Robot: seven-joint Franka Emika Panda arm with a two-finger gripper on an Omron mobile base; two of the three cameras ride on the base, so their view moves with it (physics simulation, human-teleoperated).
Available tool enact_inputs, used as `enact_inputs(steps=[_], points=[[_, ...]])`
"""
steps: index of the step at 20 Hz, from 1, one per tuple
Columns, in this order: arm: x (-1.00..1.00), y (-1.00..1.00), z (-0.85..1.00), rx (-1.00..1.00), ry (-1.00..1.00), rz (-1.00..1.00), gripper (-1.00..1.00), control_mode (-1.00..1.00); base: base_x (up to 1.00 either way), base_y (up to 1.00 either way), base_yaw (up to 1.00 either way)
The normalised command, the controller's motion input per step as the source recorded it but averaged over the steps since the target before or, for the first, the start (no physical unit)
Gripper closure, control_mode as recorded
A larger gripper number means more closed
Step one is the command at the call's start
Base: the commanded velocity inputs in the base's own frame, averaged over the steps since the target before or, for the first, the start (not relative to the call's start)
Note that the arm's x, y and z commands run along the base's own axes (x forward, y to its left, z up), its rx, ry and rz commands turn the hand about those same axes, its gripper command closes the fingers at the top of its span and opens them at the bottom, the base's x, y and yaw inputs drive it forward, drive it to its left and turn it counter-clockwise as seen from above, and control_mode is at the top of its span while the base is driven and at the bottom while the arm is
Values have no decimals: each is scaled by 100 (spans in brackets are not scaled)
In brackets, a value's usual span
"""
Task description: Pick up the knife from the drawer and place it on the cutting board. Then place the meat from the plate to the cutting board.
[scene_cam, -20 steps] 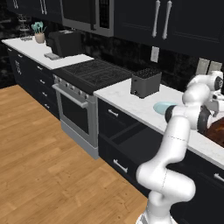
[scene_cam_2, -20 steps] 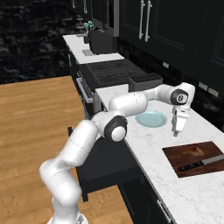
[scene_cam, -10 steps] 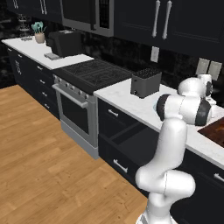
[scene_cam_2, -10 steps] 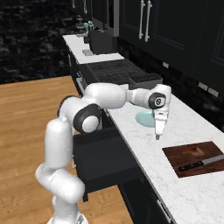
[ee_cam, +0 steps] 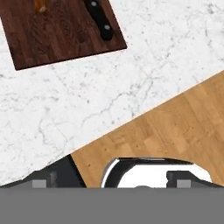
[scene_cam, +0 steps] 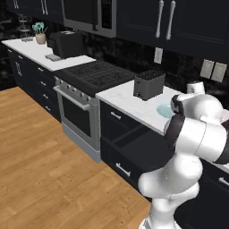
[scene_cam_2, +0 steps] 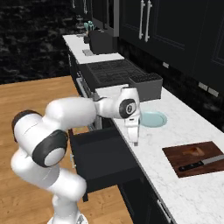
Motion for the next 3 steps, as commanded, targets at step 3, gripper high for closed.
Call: enact_inputs(steps=[3], points=[[-28,48,100,-3,8,14,-100,-100,0,0,0]])
